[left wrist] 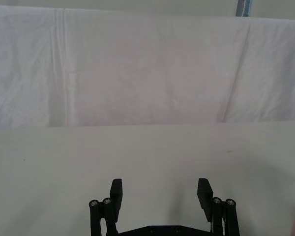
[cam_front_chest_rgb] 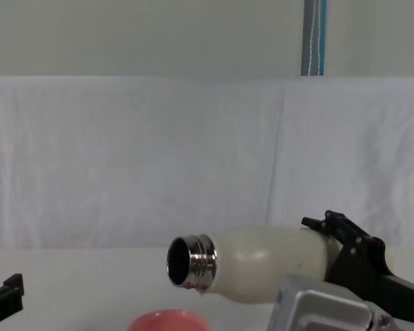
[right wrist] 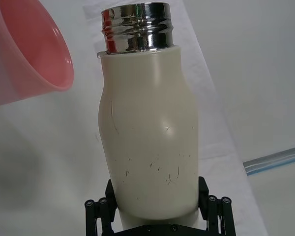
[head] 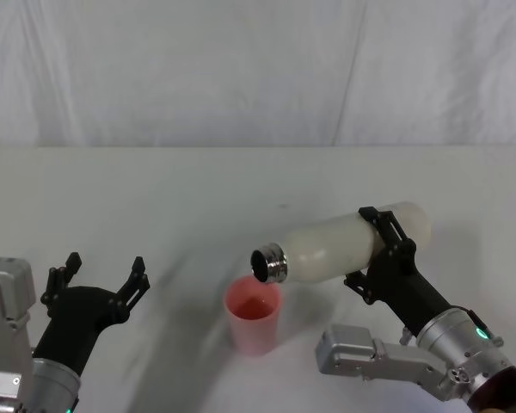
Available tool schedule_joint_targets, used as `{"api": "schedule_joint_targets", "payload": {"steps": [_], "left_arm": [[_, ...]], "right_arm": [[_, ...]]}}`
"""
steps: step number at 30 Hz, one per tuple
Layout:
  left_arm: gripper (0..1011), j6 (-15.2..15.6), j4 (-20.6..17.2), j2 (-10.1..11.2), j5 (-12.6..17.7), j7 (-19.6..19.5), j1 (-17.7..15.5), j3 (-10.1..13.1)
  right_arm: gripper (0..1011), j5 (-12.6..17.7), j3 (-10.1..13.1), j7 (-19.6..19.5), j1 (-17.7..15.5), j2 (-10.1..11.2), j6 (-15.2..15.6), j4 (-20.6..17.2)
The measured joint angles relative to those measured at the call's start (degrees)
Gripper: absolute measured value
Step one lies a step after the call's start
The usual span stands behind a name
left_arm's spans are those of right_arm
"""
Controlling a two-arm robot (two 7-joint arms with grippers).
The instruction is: Grasp the thermos with one hand and pour water into the cup lid.
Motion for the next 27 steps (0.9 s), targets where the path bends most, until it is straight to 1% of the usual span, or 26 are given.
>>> {"api": "schedule_joint_targets", "payload": {"steps": [12, 27], "left_arm": [[1001, 0.0, 0.0, 0.0, 0.0, 0.0, 0.0, 0.0], [1001, 0.0, 0.0, 0.0, 0.0, 0.0, 0.0, 0.0]], "right_arm": [[969, -1.2, -0.7, -0.7, 0.4, 0.4, 0.6, 0.2], [969, -1.7, -1.2, -0.8, 1.1, 0.5, 0.8, 0.6]]}}
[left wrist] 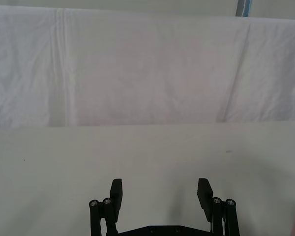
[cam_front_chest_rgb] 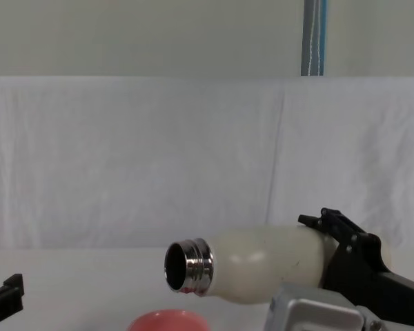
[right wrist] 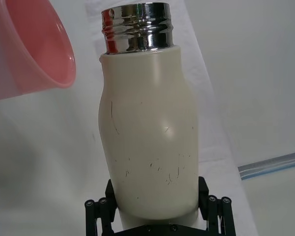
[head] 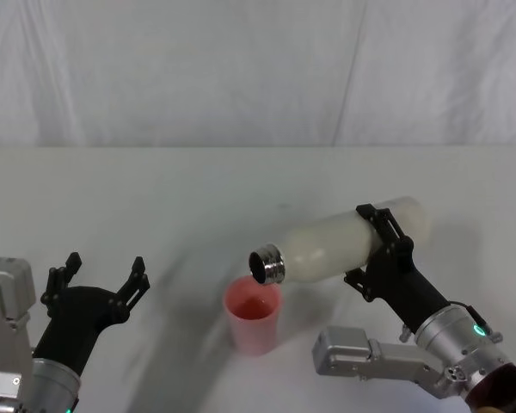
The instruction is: Grasp the thermos with one hand and pour water into the cup lid.
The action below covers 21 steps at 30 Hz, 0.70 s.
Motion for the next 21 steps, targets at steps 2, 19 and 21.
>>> {"api": "schedule_joint_targets", "payload": {"steps": [2, 19, 21], "left_arm": [[1001, 0.0, 0.0, 0.0, 0.0, 0.0, 0.0, 0.0], [1001, 0.0, 0.0, 0.0, 0.0, 0.0, 0.0, 0.0], [1001, 0.0, 0.0, 0.0, 0.0, 0.0, 0.0, 0.0]], "right_arm": [[969, -0.1, -0.1, 0.0, 0.0, 0.0, 0.1, 0.1], [969, -1.9, -0.7, -1.1, 0.6, 0.5, 0.7, 0.4], [969, -2.1, -0.7, -1.1, 0.7, 0.5, 0.8, 0.4]]}}
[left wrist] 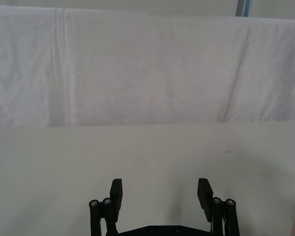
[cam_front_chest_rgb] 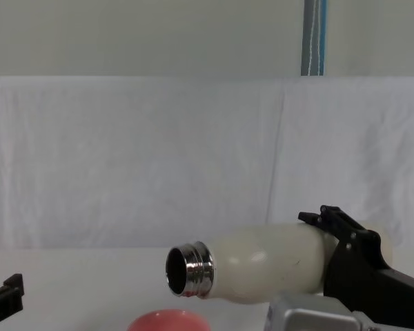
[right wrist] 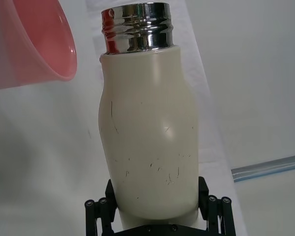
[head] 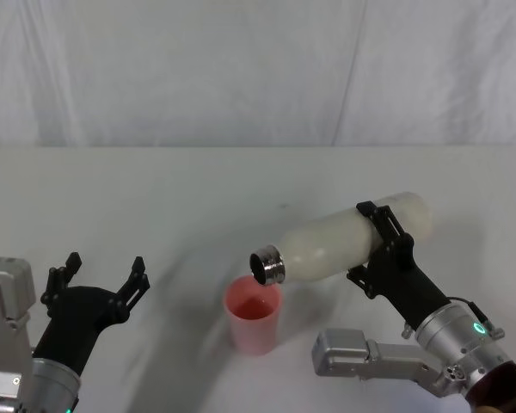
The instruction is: Grasp the thermos with one hand and pour water into the cup lid.
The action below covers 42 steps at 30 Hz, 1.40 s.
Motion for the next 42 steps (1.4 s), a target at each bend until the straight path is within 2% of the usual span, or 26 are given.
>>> {"api": "schedule_joint_targets", "payload": {"steps": [42], "left_arm": [[1001, 0.0, 0.0, 0.0, 0.0, 0.0, 0.0, 0.0]], "right_arm": [[969, -1.9, -1.4, -0.7, 1.9, 0.4, 0.4, 1.2]]}}
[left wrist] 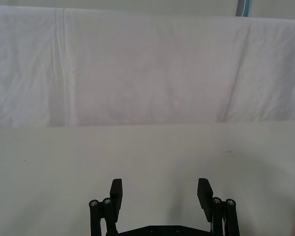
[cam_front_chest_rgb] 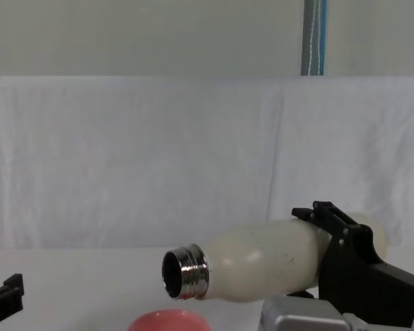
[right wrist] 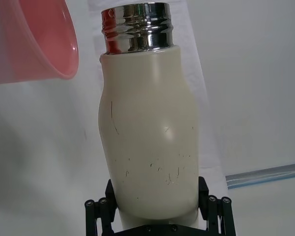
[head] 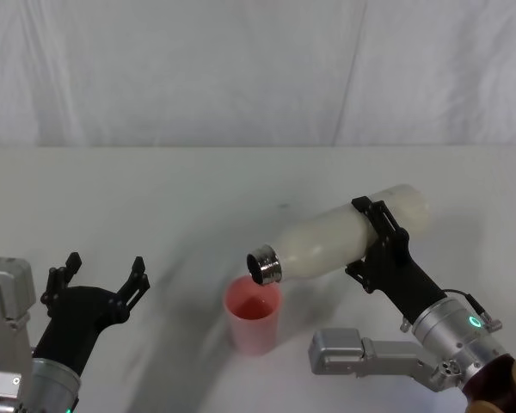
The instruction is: Grasp the thermos with one hand and pour water into the cup lid.
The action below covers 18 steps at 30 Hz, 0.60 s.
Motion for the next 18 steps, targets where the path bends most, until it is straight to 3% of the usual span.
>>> {"api": "schedule_joint_targets", "payload": {"steps": [18], "left_arm": [[1001, 0.0, 0.0, 0.0, 0.0, 0.0, 0.0, 0.0]], "right_arm": [[969, -0.3, -0.1, -0.4, 0.2, 0.4, 0.0, 0.2]]}}
